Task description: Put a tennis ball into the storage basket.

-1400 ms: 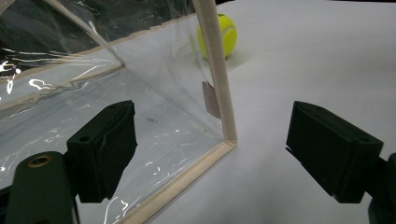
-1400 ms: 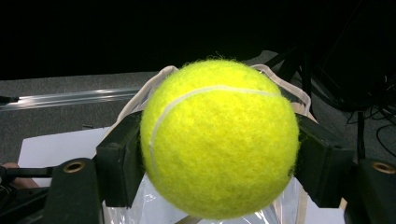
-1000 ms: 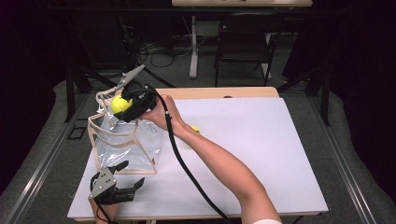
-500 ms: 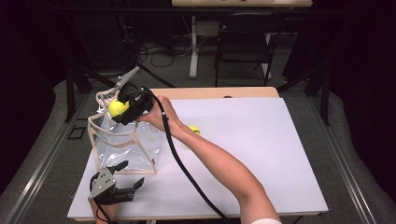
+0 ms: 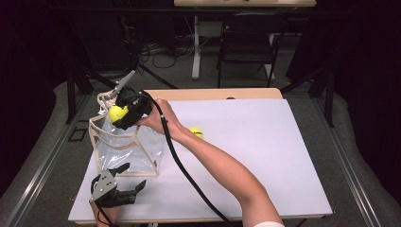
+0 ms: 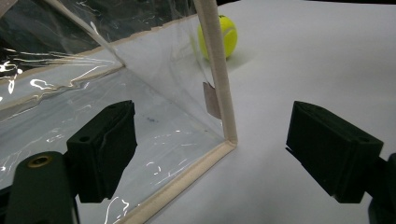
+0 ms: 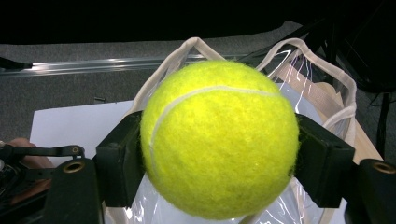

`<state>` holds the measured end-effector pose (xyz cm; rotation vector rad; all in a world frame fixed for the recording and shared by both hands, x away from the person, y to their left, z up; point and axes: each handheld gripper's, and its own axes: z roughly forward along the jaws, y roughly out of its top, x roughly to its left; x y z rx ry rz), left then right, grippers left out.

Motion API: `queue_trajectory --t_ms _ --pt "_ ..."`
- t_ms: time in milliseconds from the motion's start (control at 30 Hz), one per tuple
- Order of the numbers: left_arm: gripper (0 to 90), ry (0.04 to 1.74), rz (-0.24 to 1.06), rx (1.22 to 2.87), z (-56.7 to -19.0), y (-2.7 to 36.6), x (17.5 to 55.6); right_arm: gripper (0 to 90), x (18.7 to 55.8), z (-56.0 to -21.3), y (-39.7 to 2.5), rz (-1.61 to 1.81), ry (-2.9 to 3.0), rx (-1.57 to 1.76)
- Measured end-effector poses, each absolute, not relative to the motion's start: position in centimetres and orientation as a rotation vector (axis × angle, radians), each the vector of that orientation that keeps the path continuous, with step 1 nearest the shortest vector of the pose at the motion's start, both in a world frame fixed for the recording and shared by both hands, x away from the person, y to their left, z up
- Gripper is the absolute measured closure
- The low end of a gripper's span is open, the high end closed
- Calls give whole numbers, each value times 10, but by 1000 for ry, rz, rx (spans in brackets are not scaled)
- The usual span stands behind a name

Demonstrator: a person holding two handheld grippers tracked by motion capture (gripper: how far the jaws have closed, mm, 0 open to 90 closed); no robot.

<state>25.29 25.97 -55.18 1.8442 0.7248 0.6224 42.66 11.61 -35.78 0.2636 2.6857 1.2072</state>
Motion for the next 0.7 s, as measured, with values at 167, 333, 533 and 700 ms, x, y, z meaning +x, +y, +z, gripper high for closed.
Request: queue_trajectory --t_ms 167,333,533,700 --pt "160 720 625 1847 -552 259 253 264 428 -360 119 1189 2695 269" --pt "160 725 625 1844 -552 259 252 264 428 -363 121 1170 2704 269" --pt "160 721 627 1844 -551 259 252 264 427 -364 121 1148 2715 259" --pt "160 721 628 1845 -551 259 252 263 428 -367 120 1133 2720 263"
